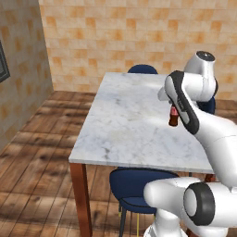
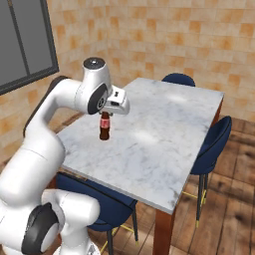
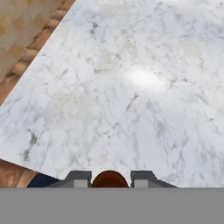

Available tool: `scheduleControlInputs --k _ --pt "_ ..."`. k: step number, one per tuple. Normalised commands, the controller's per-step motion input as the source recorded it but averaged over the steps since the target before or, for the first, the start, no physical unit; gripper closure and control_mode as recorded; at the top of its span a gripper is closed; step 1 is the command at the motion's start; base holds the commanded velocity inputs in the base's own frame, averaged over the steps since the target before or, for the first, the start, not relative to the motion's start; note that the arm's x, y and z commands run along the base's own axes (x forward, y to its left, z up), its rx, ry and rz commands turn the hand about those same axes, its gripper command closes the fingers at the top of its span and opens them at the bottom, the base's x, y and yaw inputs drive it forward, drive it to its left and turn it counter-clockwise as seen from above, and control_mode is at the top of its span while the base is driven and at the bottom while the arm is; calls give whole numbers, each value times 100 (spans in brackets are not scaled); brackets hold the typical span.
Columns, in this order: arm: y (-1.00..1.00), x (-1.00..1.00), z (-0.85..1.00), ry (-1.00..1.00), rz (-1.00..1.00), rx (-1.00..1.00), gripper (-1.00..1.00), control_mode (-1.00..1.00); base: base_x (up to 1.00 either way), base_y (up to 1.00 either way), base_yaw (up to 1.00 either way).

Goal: Place the large bottle from the dining counter next to the other large bottle outside the sink, and place the small bottle from the dining counter next to the other small bottle inside the sink.

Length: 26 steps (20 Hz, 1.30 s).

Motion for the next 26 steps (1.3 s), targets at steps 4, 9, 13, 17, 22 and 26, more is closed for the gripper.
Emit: scheduleControlInputs --k 4,9,13,17,22,26 --pt "4 -57 23 -5 1 0 100 -100 0 0 0" --pt "20 -41 18 -8 2 -1 100 -100 0 0 0" --pt "24 -36 25 -9 3 0 100 -100 0 0 0" --pt "25 -33 20 -8 3 0 100 -100 0 0 0" --pt "6 -6 4 -1 1 0 100 100 -29 25 2" --pt "0 0 0 0 0 0 100 100 -58 58 3"
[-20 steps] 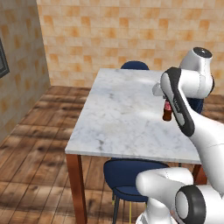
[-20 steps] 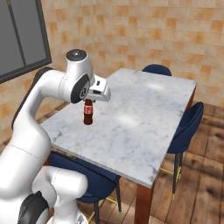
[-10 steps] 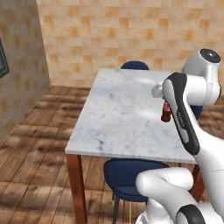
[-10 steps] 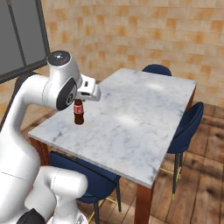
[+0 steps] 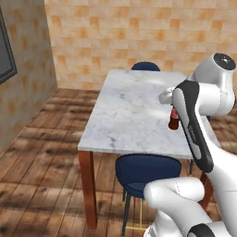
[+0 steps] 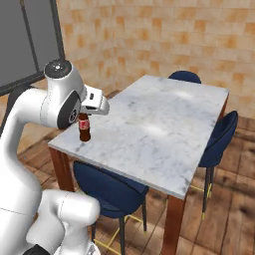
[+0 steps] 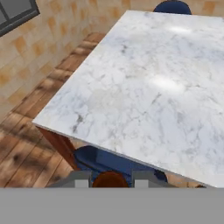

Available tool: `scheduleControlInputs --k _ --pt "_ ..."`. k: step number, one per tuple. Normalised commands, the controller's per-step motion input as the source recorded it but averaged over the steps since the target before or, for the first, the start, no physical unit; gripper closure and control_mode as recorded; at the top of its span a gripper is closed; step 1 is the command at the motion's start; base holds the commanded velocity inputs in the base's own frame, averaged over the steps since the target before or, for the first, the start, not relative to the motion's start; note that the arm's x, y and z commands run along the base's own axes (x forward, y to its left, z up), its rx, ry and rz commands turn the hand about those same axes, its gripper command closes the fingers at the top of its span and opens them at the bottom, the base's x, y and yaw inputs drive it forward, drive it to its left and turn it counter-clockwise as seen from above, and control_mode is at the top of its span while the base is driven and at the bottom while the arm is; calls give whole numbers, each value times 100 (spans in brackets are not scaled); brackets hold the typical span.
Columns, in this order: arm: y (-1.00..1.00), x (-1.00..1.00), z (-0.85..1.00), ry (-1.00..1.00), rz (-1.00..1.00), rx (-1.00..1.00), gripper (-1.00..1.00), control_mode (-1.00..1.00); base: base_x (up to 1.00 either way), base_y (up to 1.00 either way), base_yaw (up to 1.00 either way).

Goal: Place the large bottle from the dining counter next to the other large bottle outside the sink, and place the small bottle from the dining counter next to the other small bottle inside the sink.

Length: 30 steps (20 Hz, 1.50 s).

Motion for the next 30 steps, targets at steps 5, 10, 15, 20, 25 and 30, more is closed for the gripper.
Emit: scheduleControlInputs --k 5,10,15,20,25,30 --pt "0 0 0 0 0 0 100 100 -64 96 6" --pt "0 0 0 0 0 0 100 100 -70 100 7" --pt "0 0 0 0 0 0 100 100 -47 83 14" --pt "0 0 0 0 0 0 100 100 -24 47 20" --pt "0 0 0 0 0 0 100 100 -13 32 23" --pt "0 0 0 0 0 0 100 100 -69 17 14"
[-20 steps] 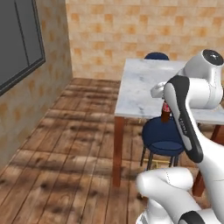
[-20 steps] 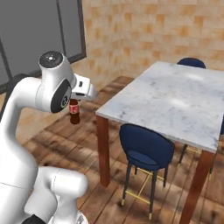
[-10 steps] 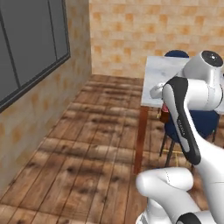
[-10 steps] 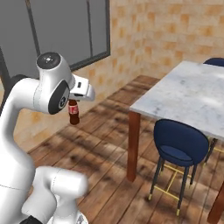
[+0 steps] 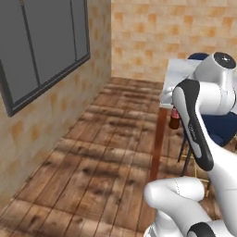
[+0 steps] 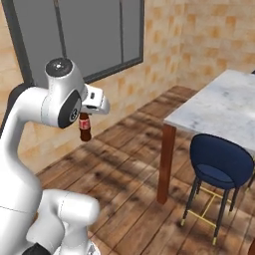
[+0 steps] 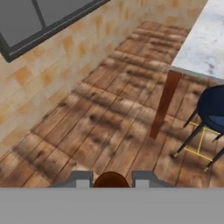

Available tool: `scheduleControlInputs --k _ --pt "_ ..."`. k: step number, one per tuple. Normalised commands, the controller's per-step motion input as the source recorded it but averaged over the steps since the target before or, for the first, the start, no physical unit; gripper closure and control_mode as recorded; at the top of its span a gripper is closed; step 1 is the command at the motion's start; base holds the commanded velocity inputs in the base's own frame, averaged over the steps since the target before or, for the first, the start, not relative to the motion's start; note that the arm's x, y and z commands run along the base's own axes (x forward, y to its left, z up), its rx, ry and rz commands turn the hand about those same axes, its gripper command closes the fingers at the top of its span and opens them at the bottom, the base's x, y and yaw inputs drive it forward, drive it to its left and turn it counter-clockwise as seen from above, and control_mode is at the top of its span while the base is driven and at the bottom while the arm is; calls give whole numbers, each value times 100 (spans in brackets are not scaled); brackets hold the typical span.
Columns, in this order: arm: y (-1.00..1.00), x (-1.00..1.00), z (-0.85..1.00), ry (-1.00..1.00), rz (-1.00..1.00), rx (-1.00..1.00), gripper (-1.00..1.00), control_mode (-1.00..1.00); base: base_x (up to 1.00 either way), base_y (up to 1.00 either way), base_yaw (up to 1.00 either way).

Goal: Place the large bottle from the dining counter next to the other large bottle outside the sink, and place the small bottle from the dining counter next to the other small bottle inside the sink.

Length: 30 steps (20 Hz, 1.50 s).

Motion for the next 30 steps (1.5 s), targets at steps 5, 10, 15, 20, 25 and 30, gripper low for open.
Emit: scheduleControlInputs --k 5,10,15,20,25,30 --pt "0 0 0 0 0 0 100 100 -100 -4 1" --pt "0 0 0 0 0 0 100 100 -100 -24 3" --pt "0 0 0 0 0 0 100 100 -96 -32 10" --pt "0 0 0 0 0 0 100 100 -55 -28 19" --pt "0 0 0 0 0 0 100 100 -33 -20 23" --pt "0 0 0 0 0 0 100 100 -30 -18 23"
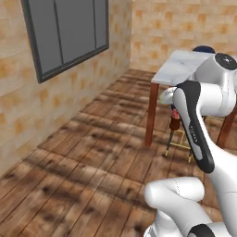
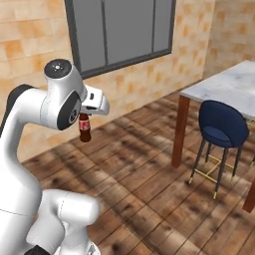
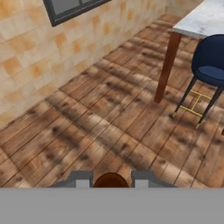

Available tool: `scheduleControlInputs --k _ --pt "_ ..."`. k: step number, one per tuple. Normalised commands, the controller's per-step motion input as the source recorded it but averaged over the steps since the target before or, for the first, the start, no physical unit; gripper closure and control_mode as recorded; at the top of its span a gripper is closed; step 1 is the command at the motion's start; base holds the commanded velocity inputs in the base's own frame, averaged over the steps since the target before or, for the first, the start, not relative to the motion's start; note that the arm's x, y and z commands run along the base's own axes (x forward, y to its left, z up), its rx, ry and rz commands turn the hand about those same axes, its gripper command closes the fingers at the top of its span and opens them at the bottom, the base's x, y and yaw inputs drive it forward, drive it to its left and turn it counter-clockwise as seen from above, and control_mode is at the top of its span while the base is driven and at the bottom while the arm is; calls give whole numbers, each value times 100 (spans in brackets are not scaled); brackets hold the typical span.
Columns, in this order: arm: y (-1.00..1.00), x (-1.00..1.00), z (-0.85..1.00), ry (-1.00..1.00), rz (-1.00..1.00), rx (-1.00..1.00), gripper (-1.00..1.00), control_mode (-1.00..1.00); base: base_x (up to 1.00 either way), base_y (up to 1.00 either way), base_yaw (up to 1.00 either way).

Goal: Place the large bottle from the dining counter next to the other large bottle outside the sink, and place the small bottle from the dining counter next to the other small bottle inside the sink.

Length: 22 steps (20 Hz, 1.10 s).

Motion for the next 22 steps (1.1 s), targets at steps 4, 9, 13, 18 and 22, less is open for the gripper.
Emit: scheduleControlInputs --k 4,9,13,18,22 --pt "0 0 0 0 0 0 100 100 -28 -14 24" --pt "0 0 0 0 0 0 100 100 -19 -7 25" --pt "0 0 0 0 0 0 100 100 -11 -1 25" --pt "0 0 0 0 0 0 100 100 -4 0 25" --pt "0 0 0 0 0 0 100 100 -2 3 25"
